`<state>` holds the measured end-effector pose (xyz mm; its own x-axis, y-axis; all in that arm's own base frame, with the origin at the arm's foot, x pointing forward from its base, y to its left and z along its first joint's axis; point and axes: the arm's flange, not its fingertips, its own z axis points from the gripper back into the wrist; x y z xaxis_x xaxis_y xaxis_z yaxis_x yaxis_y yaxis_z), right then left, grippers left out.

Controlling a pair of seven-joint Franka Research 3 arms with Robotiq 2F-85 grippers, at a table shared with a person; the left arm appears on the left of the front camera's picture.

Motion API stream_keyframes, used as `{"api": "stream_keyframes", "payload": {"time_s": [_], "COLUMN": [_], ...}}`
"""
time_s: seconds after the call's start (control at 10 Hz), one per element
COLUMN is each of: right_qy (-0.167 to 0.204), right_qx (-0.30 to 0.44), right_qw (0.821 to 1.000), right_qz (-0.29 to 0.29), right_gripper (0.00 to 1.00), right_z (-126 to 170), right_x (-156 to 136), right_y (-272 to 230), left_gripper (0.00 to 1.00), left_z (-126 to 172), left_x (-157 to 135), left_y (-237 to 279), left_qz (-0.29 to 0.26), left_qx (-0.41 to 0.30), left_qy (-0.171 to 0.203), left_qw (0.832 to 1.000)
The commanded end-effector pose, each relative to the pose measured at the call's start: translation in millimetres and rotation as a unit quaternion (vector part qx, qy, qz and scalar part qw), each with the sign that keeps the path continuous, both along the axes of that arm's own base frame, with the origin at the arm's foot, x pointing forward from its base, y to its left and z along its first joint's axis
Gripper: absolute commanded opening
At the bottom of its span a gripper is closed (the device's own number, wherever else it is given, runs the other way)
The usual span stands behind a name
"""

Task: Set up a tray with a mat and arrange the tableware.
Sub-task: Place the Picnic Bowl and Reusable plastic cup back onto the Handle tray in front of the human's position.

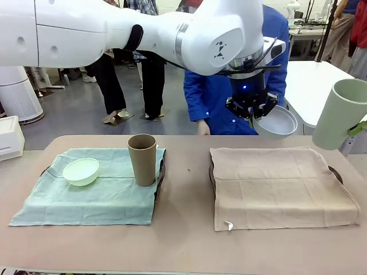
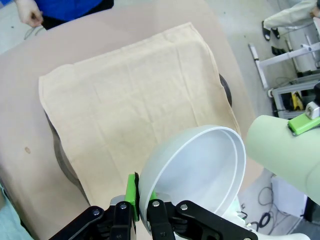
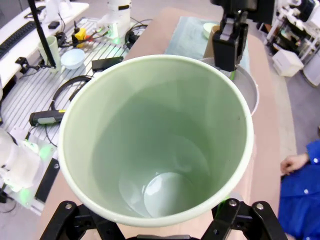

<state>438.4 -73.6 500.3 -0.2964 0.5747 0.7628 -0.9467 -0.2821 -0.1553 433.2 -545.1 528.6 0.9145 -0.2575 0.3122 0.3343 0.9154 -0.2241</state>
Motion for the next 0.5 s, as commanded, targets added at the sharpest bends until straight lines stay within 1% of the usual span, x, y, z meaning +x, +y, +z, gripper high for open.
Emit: {"api": "stream_keyframes", "payload": {"time_s": [0.0,0.2,0.3,0.4], "right_qy": [0.001,0.006,0.003,0.011], "right_qx": [0.039,0.058,0.057,0.058], "right_qw": [0.999,0.998,0.998,0.998], "right_qz": [0.008,-0.003,-0.010,-0.020], "right_gripper": [0.84,0.84,0.84,0.84], "right_z": [-33.7,-58.4,-70.0,-81.9], "right_x": [22.0,35.9,42.4,48.8], "right_y": [-6.7,-9.5,-10.0,-9.7], "left_gripper": [0.07,0.07,0.07,0.07], "left_z": [-27.5,-51.3,-67.5,-82.6], "left_x": [12.4,19.2,23.5,26.4], "left_y": [16.9,23.0,27.8,31.8], "left_qz": [-0.001,0.002,0.007,0.014], "left_qx": [-0.043,-0.063,-0.063,-0.052], "left_qy": [0.023,0.053,0.068,0.083], "left_qw": [0.999,0.997,0.996,0.995]}}
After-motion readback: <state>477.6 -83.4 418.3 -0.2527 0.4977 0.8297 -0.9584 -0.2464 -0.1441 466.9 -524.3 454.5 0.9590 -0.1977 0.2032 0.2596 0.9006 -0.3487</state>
